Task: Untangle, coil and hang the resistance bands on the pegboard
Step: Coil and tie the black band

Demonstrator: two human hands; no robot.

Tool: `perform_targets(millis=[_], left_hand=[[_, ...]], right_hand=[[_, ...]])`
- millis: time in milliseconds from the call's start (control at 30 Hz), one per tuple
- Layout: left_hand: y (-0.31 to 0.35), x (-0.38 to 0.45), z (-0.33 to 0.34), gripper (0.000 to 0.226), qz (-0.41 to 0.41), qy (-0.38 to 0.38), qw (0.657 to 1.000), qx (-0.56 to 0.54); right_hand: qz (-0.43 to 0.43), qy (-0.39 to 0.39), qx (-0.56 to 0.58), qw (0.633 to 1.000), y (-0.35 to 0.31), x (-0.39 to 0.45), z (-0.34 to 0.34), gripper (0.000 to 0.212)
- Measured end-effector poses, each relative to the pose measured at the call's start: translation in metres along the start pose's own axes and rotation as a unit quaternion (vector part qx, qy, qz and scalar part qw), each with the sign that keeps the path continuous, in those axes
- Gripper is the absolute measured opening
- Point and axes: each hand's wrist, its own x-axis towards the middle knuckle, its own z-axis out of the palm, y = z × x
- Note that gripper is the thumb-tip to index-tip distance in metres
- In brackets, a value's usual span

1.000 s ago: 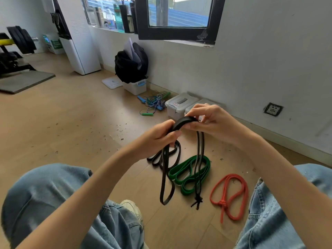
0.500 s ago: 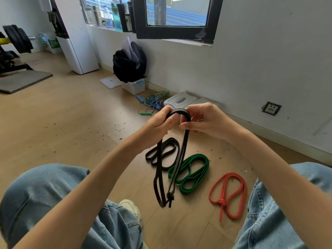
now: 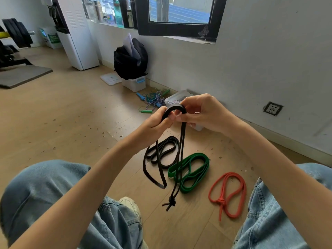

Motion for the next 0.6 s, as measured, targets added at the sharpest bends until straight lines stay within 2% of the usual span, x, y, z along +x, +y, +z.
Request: perform_targets(millis=[133,267,333,433,533,600], left_hand=[[-0.007,0.0,-0.002,0.007,-0.027,-0.019,0.999,-0.03],[-0.019,0.0,0.004,0.032,-0.048,-0.038,0.996,-0.064],[-0.025,0.003,0.009,0.026,-0.061,-0.03,0.995,-0.075],[-0.041,0.002,0.022,0.01,-0.087,-0.056,0.991,-0.086],[-0.055,0.0,0.03,0.012,-0.089,-0.055,0.987,-0.123],[-0.059,0.001,0.028,0.011,-0.072,-0.056,0.99,-0.108]], right_hand=[[-0.005,0.018,-0.003,1.0,0.003,0.001,0.002,0.015],[-0.02,0.046,-0.008,0.999,0.004,0.002,0.005,0.017],[-0.031,0.062,0.011,0.998,0.003,0.002,0.006,0.018],[-0.031,0.108,0.1,0.989,0.002,0.001,0.003,0.023],[-0.017,0.146,0.168,0.975,0.003,-0.002,-0.001,0.02],[0.006,0.169,0.182,0.969,0.008,-0.004,-0.002,0.018]])
